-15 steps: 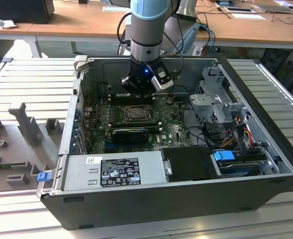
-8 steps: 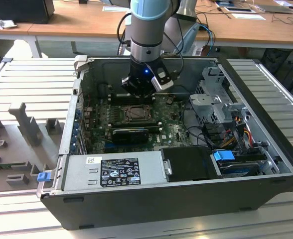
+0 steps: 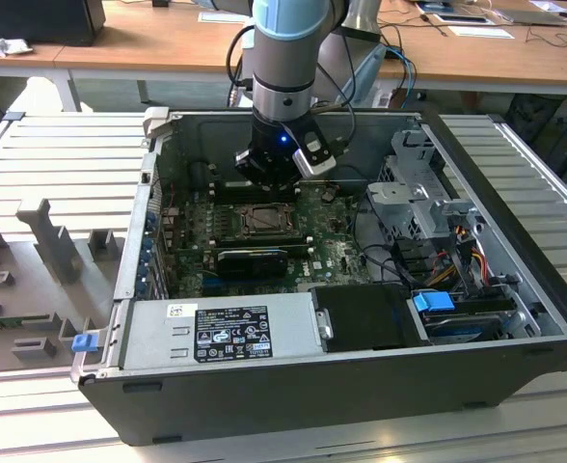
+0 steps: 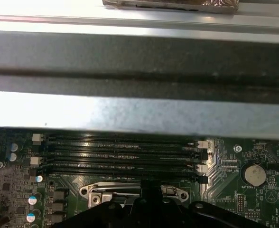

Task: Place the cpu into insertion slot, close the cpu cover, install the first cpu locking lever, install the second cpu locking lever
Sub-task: 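Install the second cpu locking lever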

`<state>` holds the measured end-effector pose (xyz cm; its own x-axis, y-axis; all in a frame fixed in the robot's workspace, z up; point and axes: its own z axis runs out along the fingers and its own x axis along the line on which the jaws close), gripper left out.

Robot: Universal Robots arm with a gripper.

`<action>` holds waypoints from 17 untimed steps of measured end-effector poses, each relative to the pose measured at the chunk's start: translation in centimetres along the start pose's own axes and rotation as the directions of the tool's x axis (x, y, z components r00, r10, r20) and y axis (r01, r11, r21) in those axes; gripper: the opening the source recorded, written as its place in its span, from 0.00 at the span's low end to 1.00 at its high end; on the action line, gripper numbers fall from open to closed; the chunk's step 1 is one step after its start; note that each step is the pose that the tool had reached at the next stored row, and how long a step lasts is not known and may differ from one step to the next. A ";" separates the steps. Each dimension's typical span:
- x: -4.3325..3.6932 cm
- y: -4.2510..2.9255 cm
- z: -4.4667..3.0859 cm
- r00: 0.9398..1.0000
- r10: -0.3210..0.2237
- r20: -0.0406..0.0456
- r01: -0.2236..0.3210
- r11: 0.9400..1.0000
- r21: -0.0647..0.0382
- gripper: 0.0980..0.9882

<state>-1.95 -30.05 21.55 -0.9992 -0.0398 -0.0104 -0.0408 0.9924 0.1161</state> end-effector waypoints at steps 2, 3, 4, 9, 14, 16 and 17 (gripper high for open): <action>0.00 -0.02 0.00 1.000 0.000 0.000 0.000 1.000 0.000 0.01; 0.00 -0.03 0.00 1.000 0.000 0.000 0.000 1.000 0.000 0.01; 0.00 -0.04 0.00 1.000 0.000 0.000 0.000 1.000 0.000 0.01; 0.00 -0.09 -0.01 1.000 0.000 0.000 0.000 1.000 0.000 0.01; 0.00 -0.01 -0.90 1.000 0.000 0.000 0.000 1.000 0.000 0.01; -0.01 0.02 -1.20 1.000 0.000 0.000 0.000 1.000 0.000 0.01; -0.01 0.02 -1.19 1.000 0.000 0.000 0.000 1.000 0.000 0.01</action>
<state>-1.95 -30.17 22.74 -0.9992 -0.0399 -0.0105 -0.0408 0.9924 0.1165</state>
